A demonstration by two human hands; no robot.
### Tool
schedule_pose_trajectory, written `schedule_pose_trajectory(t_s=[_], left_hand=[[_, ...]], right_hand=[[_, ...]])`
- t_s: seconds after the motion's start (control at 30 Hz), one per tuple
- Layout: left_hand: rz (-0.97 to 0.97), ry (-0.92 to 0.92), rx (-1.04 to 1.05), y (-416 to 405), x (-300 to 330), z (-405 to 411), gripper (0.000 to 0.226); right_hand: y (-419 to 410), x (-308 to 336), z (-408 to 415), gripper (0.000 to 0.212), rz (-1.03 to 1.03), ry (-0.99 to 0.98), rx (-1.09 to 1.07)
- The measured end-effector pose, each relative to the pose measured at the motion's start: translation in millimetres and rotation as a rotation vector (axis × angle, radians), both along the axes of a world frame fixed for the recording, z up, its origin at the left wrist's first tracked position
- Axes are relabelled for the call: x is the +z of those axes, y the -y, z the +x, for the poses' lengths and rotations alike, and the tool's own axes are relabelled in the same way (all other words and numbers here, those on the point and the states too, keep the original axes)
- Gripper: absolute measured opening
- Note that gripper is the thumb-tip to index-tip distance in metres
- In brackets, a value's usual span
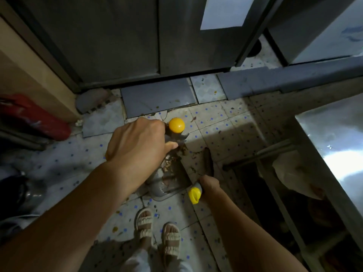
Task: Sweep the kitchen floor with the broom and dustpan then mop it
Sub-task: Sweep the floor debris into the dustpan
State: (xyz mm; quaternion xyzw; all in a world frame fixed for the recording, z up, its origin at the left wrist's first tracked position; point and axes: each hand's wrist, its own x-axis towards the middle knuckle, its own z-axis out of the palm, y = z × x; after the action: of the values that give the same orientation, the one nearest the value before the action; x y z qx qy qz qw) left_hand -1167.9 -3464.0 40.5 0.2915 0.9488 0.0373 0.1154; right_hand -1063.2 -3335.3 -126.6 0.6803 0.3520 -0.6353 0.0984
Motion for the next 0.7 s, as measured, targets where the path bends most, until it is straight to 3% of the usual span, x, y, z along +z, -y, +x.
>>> schedule_pose_trajectory(t_s=[0.07, 0.17, 0.33, 0.43, 0.7], left_hand=[[-0.017, -0.009, 0.028, 8, 0, 2, 0.035], [-0.03, -0.02, 0.056, 18, 0, 2, 0.039], [-0.005, -0.01, 0.096, 38, -2, -6, 0.034], [-0.002, -0.012, 0.118, 50, -1, -13, 0.038], [0.013, 0.003, 0.134, 74, 7, -30, 0.046]], right_hand=[[9, 1, -4, 0.038, 0.127, 0.008, 0.297], [21, -8, -12, 0.04, -0.064, -0.104, 0.07], [43, -10, -32, 0.036, -0.072, -0.102, 0.095], [58, 12, -44, 0.039, -0.062, -0.132, 0.232], [82, 31, -62, 0.039, -0.021, -0.158, 0.292]])
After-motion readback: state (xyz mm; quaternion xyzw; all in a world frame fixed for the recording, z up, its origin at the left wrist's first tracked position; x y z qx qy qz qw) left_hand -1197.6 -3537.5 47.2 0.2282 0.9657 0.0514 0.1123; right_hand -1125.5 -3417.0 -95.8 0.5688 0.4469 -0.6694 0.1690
